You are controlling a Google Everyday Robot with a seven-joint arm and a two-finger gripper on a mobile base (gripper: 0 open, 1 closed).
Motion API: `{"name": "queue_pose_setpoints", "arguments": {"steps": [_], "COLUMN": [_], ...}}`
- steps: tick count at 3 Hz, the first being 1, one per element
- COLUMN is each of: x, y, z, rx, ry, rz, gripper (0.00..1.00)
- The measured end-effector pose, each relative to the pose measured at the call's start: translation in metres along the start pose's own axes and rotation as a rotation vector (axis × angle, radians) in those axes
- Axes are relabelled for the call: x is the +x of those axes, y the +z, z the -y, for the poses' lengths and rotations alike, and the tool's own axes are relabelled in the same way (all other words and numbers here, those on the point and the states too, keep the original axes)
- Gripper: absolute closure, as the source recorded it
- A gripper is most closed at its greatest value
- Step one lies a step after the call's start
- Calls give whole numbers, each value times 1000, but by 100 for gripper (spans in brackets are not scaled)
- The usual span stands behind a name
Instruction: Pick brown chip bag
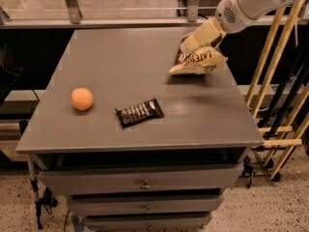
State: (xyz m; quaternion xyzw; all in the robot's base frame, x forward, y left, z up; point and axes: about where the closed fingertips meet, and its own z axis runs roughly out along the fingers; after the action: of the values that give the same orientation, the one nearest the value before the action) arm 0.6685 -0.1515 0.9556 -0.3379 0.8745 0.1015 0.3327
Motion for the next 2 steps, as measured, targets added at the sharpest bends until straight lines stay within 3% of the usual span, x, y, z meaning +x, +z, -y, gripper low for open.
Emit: {"name": "queue_pose_setpoints", "arguments": {"steps": [2], "x": [2], "y": [40], "z": [21], "rx": [3], "ry": [83], "rz": [-35], "gripper": [0]}}
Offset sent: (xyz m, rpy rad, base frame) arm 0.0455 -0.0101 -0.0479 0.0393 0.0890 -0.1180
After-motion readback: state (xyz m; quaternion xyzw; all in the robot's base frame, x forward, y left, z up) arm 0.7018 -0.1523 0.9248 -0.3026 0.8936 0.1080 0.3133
